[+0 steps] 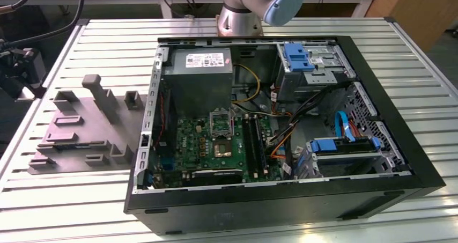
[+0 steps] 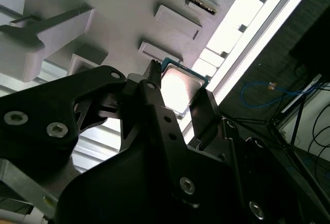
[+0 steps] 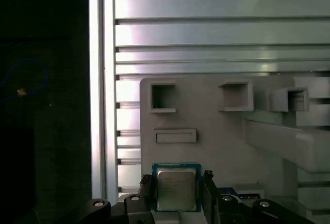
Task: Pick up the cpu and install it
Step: 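Pick up the cpu and move it towards the insertion slot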
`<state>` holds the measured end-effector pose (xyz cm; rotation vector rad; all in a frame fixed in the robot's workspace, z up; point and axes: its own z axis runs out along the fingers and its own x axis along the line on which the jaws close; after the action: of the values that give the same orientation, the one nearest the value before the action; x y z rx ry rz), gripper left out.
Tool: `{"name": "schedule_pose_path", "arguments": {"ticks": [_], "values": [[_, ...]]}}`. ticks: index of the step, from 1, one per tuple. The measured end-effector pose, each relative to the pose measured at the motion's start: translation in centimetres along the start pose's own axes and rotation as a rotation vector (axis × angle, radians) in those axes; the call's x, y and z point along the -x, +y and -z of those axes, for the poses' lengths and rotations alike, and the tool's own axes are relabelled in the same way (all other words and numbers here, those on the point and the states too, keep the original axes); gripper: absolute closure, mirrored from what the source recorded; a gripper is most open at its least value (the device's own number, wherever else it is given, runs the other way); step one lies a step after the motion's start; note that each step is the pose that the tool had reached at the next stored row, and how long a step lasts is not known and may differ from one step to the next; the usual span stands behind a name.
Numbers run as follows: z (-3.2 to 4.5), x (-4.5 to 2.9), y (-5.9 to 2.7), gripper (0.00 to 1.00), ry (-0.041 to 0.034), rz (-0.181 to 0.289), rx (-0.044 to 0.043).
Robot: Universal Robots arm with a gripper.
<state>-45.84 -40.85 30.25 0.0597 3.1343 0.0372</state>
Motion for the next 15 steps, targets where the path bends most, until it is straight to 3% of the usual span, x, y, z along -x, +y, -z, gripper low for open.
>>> {"name": "schedule_pose_path", "arguments": {"ticks": [15], "values": [[1.47, 0.01, 0.04, 0.53, 0.0000, 0.000, 0.0000]]}}
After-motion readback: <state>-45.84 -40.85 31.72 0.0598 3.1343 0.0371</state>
